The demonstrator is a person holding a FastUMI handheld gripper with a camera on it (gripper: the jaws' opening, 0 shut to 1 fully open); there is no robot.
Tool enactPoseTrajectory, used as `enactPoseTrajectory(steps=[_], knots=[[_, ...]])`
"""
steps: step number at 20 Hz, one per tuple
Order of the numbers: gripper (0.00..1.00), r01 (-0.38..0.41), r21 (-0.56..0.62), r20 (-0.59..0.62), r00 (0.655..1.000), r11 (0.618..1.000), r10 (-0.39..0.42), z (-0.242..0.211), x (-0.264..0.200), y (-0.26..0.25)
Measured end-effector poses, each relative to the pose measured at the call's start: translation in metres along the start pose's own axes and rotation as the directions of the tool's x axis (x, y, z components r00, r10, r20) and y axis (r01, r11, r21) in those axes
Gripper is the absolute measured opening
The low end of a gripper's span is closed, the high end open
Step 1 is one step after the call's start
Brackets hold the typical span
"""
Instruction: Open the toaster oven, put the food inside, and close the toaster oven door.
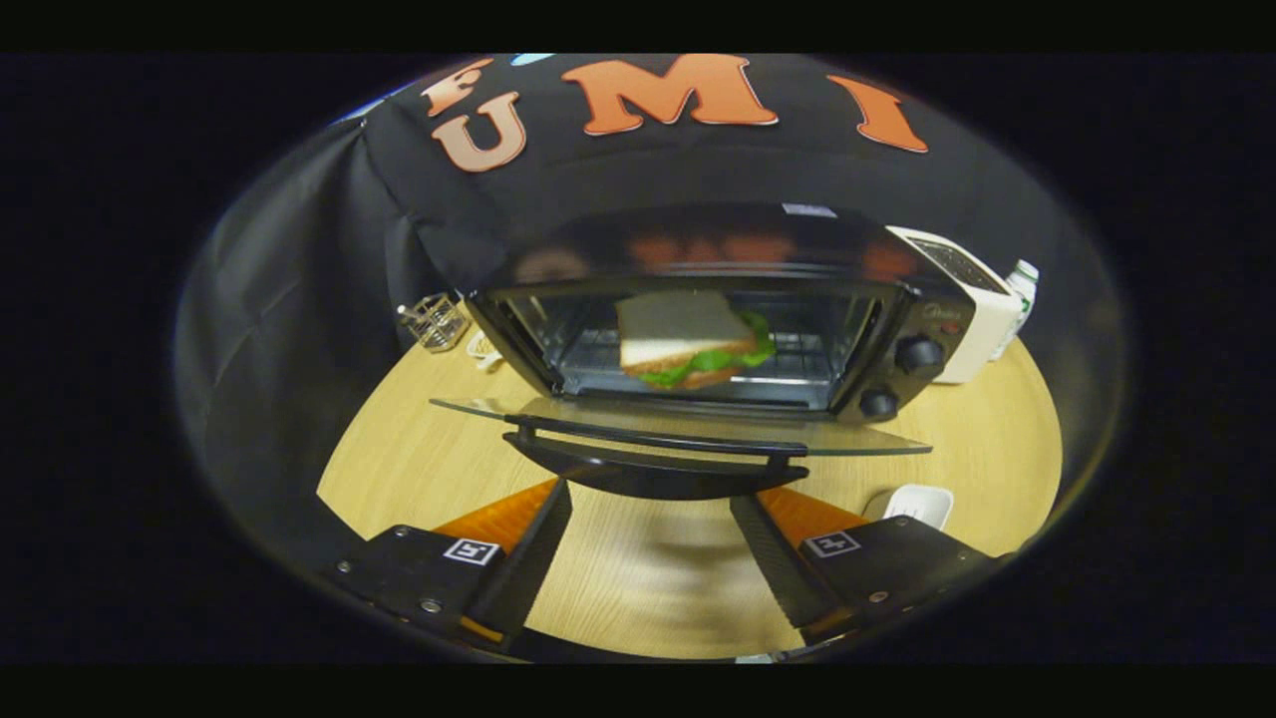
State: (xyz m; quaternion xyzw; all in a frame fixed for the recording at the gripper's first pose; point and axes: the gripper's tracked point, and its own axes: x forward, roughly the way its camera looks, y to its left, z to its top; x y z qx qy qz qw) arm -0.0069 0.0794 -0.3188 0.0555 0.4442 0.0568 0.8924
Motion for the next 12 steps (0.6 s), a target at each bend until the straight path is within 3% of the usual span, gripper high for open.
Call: enactPoseTrajectory(steps=[9, 12], knots=[[0.95, 0.037, 0.034, 0.107, 0.993, 0.999, -0.04, 0.077, 0.006, -0.015], [0.95, 0.025, 0.047, 0.103, 0.994, 0.999, -0.03, 0.075, -0.007, -0.013]])
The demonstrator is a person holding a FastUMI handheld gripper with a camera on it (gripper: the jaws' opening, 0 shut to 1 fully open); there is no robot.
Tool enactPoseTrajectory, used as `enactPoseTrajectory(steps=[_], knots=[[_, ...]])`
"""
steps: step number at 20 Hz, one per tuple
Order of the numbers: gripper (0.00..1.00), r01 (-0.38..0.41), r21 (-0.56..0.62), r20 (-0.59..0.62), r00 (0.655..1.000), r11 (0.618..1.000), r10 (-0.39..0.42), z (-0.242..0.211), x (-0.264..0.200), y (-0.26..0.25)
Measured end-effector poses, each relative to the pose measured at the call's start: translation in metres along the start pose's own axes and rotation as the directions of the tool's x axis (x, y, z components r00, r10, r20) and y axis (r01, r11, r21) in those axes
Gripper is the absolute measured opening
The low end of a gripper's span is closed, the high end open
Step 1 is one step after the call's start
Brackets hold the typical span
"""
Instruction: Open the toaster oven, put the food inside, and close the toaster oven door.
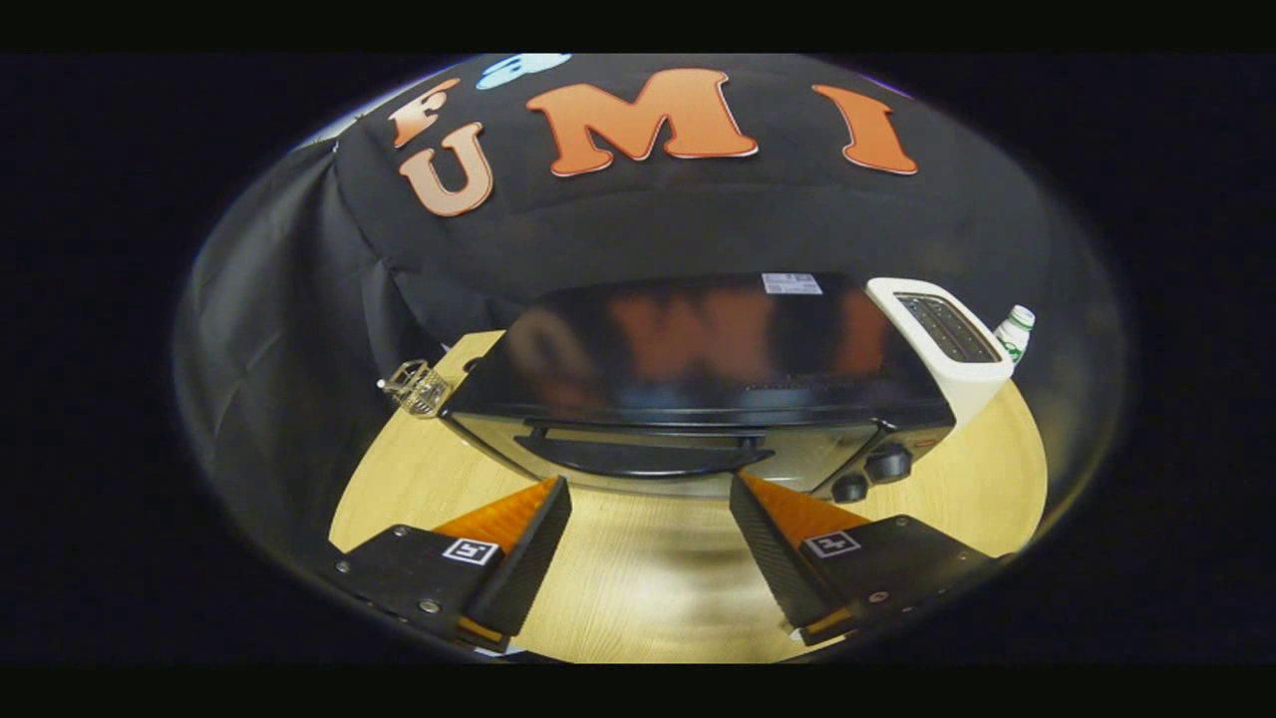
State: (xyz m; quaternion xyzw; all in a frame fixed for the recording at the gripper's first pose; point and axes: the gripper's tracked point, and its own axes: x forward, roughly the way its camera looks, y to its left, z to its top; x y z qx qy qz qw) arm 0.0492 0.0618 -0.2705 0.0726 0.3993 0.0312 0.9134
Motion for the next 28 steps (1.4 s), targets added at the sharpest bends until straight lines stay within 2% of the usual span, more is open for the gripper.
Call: enactPoseTrajectory(steps=[5, 9, 14, 21, 25, 28], knots=[[0.95, 0.004, -0.044, 0.131, 0.991, 0.999, 0.002, 0.043, -0.049, -0.007], [0.95, 0.045, -0.059, 0.292, 0.956, 0.997, -0.026, 0.096, -0.098, -0.022], [0.97, 0.091, -0.071, 0.494, 0.868, 0.993, -0.044, 0.156, -0.166, -0.035], [0.98, 0.174, -0.069, 0.721, 0.689, 0.982, -0.072, 0.216, -0.261, -0.053], [0.98, 0.183, -0.068, 0.777, 0.626, 0.981, -0.063, 0.226, -0.298, -0.055], [0.98, 0.202, -0.065, 0.793, 0.606, 0.977, -0.072, 0.227, -0.312, -0.059]])
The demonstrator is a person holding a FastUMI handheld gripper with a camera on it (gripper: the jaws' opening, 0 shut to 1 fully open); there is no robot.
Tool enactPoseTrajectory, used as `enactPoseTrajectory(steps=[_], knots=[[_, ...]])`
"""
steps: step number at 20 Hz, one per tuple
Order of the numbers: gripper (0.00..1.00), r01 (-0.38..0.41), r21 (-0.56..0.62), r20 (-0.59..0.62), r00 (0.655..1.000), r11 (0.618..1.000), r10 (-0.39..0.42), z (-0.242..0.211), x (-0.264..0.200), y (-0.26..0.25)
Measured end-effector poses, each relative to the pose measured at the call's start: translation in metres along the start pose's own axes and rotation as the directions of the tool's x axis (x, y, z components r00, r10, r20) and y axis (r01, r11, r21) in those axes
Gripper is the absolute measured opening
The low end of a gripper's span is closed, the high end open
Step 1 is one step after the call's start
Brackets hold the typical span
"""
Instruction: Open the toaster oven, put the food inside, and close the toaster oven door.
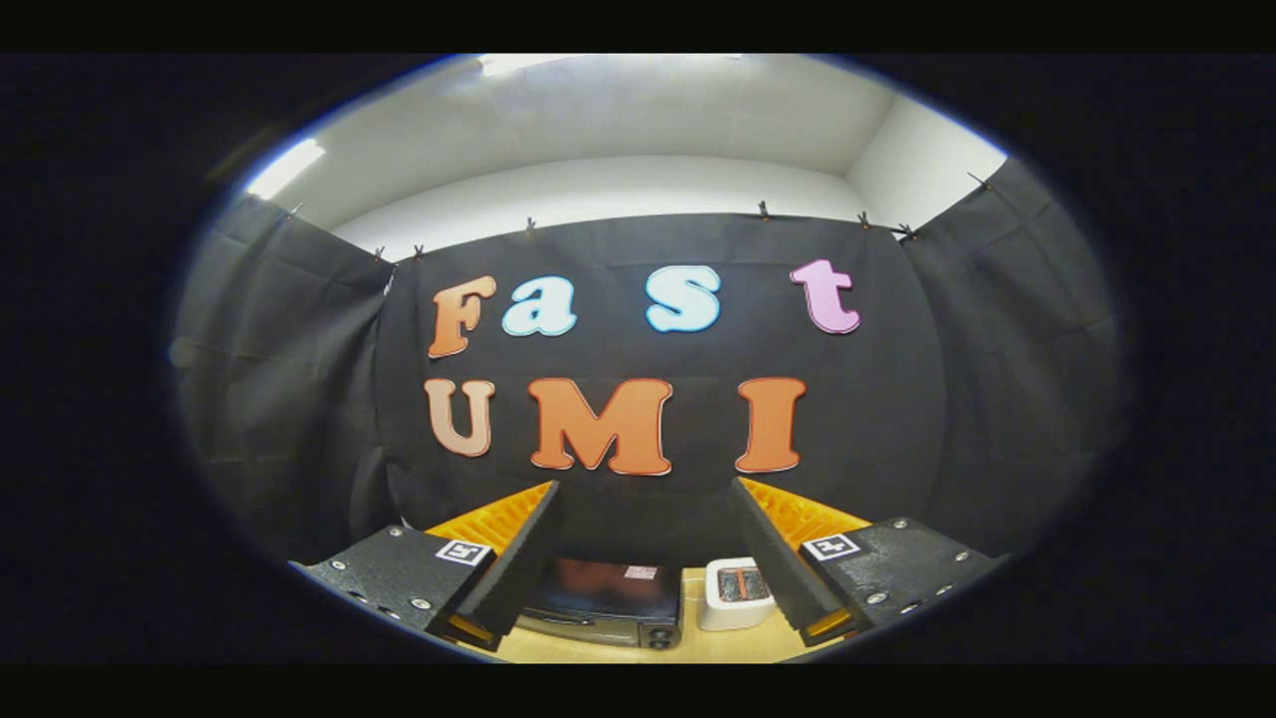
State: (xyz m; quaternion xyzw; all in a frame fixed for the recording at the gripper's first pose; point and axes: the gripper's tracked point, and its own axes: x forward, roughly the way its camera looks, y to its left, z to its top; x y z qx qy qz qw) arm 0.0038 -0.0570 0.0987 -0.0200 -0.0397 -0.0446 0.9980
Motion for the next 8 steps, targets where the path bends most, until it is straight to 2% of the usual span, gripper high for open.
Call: enactPoseTrajectory(steps=[8], knots=[[0.98, -0.01, 0.018, 0.044, 0.999, 1.0, 0.01, 0.023, -0.012, 0.0]])
